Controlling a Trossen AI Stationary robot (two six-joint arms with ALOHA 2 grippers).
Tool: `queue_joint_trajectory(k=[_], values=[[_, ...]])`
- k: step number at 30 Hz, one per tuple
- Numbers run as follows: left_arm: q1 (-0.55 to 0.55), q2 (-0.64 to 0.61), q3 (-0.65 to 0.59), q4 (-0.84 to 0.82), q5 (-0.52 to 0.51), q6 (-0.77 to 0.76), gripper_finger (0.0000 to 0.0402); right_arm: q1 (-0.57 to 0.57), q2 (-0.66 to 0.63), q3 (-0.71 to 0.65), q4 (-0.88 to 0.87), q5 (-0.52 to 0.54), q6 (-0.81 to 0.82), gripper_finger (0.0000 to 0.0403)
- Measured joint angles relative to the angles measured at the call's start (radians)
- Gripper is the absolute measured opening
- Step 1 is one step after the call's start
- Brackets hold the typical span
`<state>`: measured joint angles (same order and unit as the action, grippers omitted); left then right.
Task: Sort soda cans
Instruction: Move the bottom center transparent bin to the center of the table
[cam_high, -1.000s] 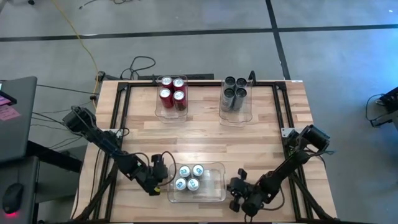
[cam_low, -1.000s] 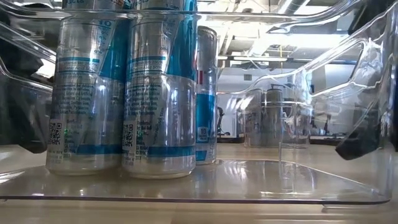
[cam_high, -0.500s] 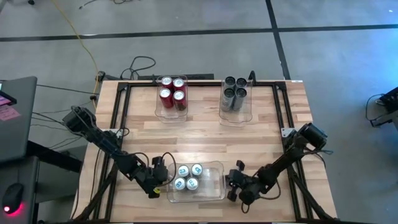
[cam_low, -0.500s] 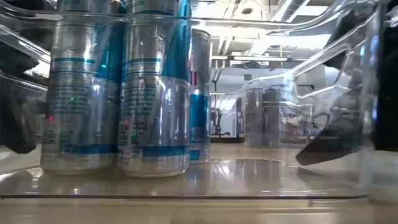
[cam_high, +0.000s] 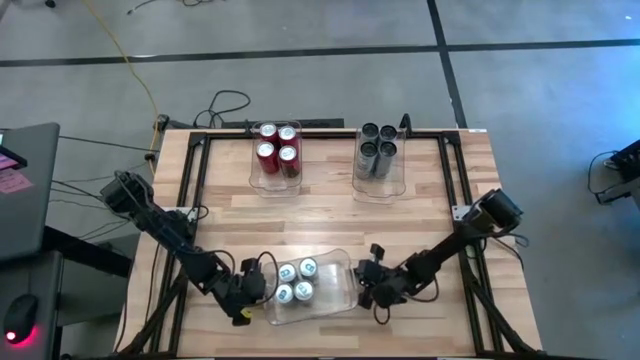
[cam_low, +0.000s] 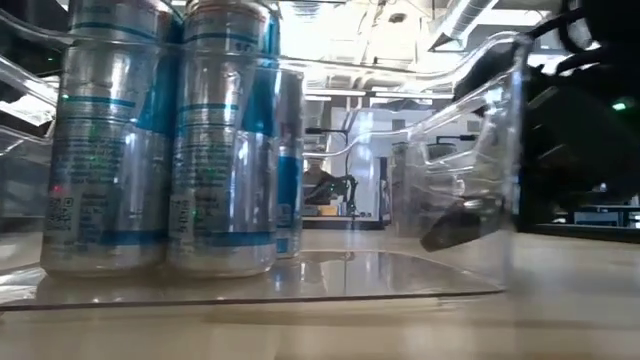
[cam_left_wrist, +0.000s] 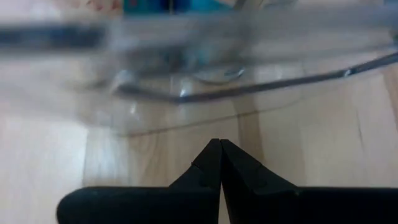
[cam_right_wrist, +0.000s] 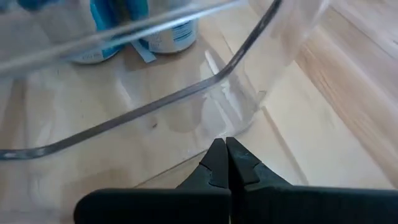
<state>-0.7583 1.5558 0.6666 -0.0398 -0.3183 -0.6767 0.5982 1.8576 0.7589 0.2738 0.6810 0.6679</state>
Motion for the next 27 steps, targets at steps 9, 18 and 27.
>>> queue_joint_trajectory(k=[9,18,27], values=[[-0.028,0.0,0.0,0.021,-0.001,-0.037,0.0,-0.127,0.0,0.0,0.024,-0.091,-0.139,0.0001],[-0.052,0.0,-0.002,0.05,-0.016,-0.063,0.0,-0.228,-0.012,0.0,0.057,-0.17,-0.235,0.0001],[-0.095,0.0,0.0,0.063,-0.07,-0.115,0.0,-0.157,-0.223,0.002,-0.24,-0.155,-0.13,0.0001]])
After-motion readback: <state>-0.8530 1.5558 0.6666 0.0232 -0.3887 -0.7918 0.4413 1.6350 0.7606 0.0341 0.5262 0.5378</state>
